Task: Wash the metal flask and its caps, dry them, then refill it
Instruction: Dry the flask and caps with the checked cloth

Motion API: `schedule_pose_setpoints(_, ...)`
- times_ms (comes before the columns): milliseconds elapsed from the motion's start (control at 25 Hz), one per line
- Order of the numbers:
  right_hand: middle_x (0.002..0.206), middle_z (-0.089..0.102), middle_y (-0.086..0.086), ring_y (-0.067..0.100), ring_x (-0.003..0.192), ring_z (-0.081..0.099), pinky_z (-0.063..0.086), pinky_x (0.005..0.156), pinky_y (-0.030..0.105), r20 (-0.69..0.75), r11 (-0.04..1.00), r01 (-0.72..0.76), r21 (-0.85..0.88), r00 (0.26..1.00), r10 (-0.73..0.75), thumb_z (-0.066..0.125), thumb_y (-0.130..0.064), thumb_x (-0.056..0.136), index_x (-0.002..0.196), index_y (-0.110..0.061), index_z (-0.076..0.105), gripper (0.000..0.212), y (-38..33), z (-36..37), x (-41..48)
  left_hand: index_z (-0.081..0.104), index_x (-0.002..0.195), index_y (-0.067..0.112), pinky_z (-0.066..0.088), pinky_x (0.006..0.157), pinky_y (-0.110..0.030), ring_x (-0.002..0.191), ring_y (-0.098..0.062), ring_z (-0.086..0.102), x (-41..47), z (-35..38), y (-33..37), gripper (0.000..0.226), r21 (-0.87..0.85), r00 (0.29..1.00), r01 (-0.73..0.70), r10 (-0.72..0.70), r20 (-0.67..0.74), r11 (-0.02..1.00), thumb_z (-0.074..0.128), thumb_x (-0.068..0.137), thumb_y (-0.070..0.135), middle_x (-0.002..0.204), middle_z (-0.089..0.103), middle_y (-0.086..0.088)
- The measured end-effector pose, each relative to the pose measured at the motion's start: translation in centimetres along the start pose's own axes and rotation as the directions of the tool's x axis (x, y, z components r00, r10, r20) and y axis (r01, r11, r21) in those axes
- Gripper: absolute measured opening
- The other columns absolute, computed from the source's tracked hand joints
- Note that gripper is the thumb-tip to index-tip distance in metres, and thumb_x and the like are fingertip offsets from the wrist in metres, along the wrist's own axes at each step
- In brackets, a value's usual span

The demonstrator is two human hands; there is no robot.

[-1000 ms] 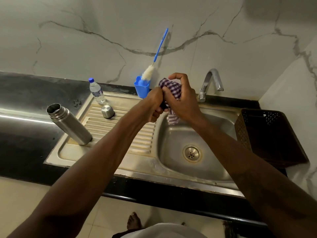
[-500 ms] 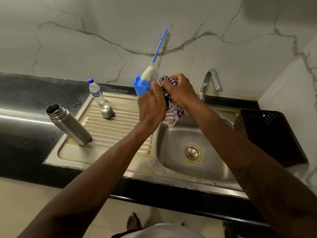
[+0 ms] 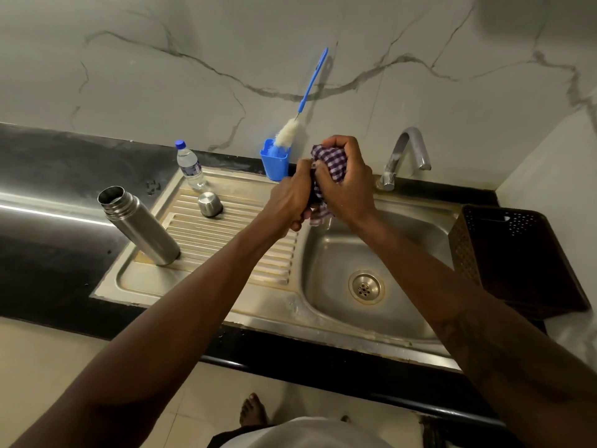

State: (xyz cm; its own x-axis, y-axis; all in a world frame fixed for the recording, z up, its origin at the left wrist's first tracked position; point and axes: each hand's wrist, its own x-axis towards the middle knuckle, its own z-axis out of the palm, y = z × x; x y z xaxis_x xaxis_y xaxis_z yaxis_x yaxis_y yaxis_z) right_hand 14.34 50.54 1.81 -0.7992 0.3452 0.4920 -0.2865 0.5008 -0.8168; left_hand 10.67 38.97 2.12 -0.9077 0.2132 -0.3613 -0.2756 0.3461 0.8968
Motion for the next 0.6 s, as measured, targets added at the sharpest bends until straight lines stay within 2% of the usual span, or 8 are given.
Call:
schedule_pose_setpoints(120, 0.111, 0.064, -0.007, -0.003, 0.095, 0.065, 0.053, 0.081, 0.012, 0.045, 0.996, 0.092, -0.003, 0.995, -0.092, 0.066, -0.011, 0.095, 0.124, -0.005, 0.054, 0.031, 0.0, 0.8, -0.1, 0.062, 0.088, 0.009, 0.044, 0.048, -0.025, 0.050, -0.010, 0.054, -0.6, 0.2, -1.3, 0.076, -0.006, 0.986, -0.119, 0.118, -0.122, 0.993, 0.028, 0.100, 0.076, 0.070, 0.062, -0.005)
schedule_pose_setpoints(160, 0.112, 0.063, -0.006, -0.003, 0.094, 0.065, 0.051, 0.080, 0.009, 0.046, 0.999, 0.049, 0.000, 0.998, -0.049, 0.065, -0.012, 0.096, 0.124, -0.006, 0.053, 0.031, -0.3, 1.2, 0.0, 0.064, 0.086, 0.006, 0.046, 0.053, -0.028, 0.054, -0.011, 0.057, -0.5, 0.1, -1.9, 0.076, 0.089, 0.949, -0.237, 0.250, -0.195, 0.968, 0.027, 0.104, 0.070, 0.069, 0.064, -0.006)
schedule_pose_setpoints(240, 0.113, 0.064, -0.002, 0.000, 0.090, 0.063, 0.050, 0.074, 0.006, 0.042, 0.983, -0.182, 0.017, 0.983, 0.181, 0.064, -0.017, 0.097, 0.125, -0.009, 0.053, 0.031, -0.8, 2.3, 0.3, 0.063, 0.075, 0.006, 0.048, 0.060, -0.031, 0.058, -0.013, 0.061, 0.3, -1.2, -3.2, 0.076, 0.353, 0.812, -0.474, 0.555, -0.181, 0.807, 0.021, 0.108, 0.060, 0.063, 0.065, -0.004)
schedule_pose_setpoints(320, 0.110, 0.068, 0.003, 0.010, 0.091, 0.067, 0.058, 0.079, 0.019, 0.120, 0.867, -0.495, 0.056, 0.865, 0.487, 0.065, -0.023, 0.096, 0.121, -0.011, 0.057, 0.028, -1.0, 3.4, 0.7, 0.059, 0.072, 0.010, 0.043, 0.058, -0.029, 0.056, -0.015, 0.058, 0.7, -3.1, -4.2, 0.069, 0.453, 0.701, -0.612, 0.710, -0.069, 0.648, 0.021, 0.108, 0.056, 0.059, 0.063, -0.001)
schedule_pose_setpoints(400, 0.099, 0.075, 0.012, 0.026, 0.090, 0.075, 0.063, 0.086, 0.044, 0.296, 0.641, -0.753, 0.152, 0.653, 0.697, 0.069, -0.023, 0.091, 0.114, -0.007, 0.065, 0.028, -0.9, 4.7, 1.0, 0.051, 0.076, 0.015, 0.033, 0.056, -0.021, 0.054, -0.016, 0.053, 0.6, -5.0, -5.1, 0.053, 0.504, 0.610, -0.692, 0.792, 0.024, 0.517, 0.027, 0.109, 0.049, 0.061, 0.059, 0.002)
schedule_pose_setpoints(440, 0.095, 0.076, 0.015, 0.029, 0.088, 0.076, 0.061, 0.088, 0.049, 0.386, 0.536, -0.825, 0.176, 0.559, 0.734, 0.072, -0.022, 0.086, 0.117, -0.004, 0.068, 0.036, -1.0, 5.2, 0.9, 0.050, 0.079, 0.017, 0.030, 0.057, -0.018, 0.056, -0.017, 0.051, 0.4, -5.8, -5.5, 0.047, 0.515, 0.570, -0.720, 0.820, 0.056, 0.465, 0.030, 0.110, 0.046, 0.064, 0.058, 0.001)
schedule_pose_setpoints(520, 0.086, 0.072, 0.015, 0.028, 0.080, 0.072, 0.059, 0.090, 0.046, 0.528, 0.378, -0.897, 0.230, 0.441, 0.725, 0.069, -0.020, 0.080, 0.126, 0.001, 0.065, 0.051, -1.0, 6.1, 0.8, 0.055, 0.087, 0.012, 0.029, 0.059, -0.019, 0.060, -0.017, 0.052, 0.1, -7.3, -5.9, 0.042, 0.537, 0.542, -0.731, 0.836, 0.084, 0.421, 0.038, 0.109, 0.044, 0.070, 0.060, -0.002)
schedule_pose_setpoints(600, 0.079, 0.061, 0.015, 0.025, 0.071, 0.063, 0.055, 0.077, 0.040, 0.603, 0.270, -0.922, 0.276, 0.385, 0.699, 0.057, -0.018, 0.088, 0.116, -0.001, 0.063, 0.033, -1.2, 6.5, 0.6, 0.059, 0.105, 0.008, 0.034, 0.062, -0.014, 0.064, -0.009, 0.051, -0.1, -8.2, -6.4, 0.038, 0.520, 0.554, -0.744, 0.823, 0.129, 0.420, 0.046, 0.108, 0.044, 0.081, 0.061, 0.002)
